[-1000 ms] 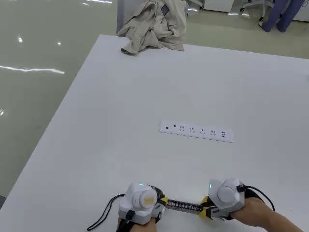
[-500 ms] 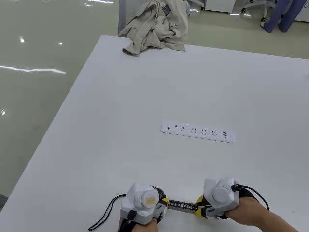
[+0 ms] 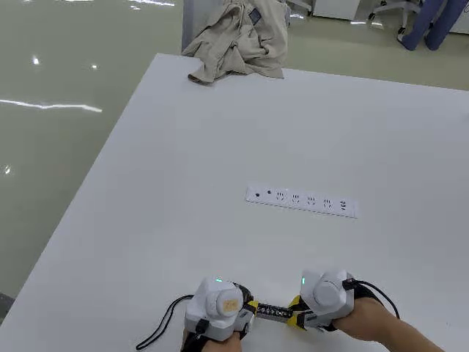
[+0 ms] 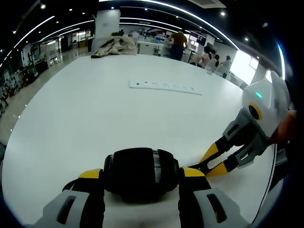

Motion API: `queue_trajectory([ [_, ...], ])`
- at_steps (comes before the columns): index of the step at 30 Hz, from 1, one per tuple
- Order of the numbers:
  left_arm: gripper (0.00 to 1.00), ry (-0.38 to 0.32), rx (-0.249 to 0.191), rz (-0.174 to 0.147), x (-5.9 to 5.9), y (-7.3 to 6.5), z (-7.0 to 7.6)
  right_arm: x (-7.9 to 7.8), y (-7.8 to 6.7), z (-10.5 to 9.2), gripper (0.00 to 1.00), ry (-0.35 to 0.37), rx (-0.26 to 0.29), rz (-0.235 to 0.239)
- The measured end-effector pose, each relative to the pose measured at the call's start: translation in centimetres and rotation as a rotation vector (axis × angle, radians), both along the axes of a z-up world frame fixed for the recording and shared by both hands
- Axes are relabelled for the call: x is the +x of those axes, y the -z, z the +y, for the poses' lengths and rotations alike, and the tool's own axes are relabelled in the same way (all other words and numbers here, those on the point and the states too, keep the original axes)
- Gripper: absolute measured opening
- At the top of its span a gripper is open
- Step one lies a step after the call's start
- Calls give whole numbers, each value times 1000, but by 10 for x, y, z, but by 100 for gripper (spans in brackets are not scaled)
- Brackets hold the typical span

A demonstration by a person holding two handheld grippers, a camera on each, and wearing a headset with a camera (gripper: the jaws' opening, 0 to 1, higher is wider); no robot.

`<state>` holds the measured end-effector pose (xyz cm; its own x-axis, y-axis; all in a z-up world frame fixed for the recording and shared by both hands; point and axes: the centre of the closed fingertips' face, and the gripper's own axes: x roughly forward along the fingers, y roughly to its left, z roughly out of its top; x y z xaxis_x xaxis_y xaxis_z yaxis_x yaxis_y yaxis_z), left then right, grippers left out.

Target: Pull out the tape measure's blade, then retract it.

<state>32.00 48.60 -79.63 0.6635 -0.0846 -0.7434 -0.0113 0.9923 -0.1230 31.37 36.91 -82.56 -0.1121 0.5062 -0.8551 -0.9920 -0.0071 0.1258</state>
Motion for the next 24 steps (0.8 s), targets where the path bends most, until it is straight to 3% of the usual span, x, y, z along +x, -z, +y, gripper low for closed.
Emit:
queue_trajectory([
  [24, 60, -3, -1, 0, 0, 0, 0, -2, 2, 28, 13, -45, 23, -52],
])
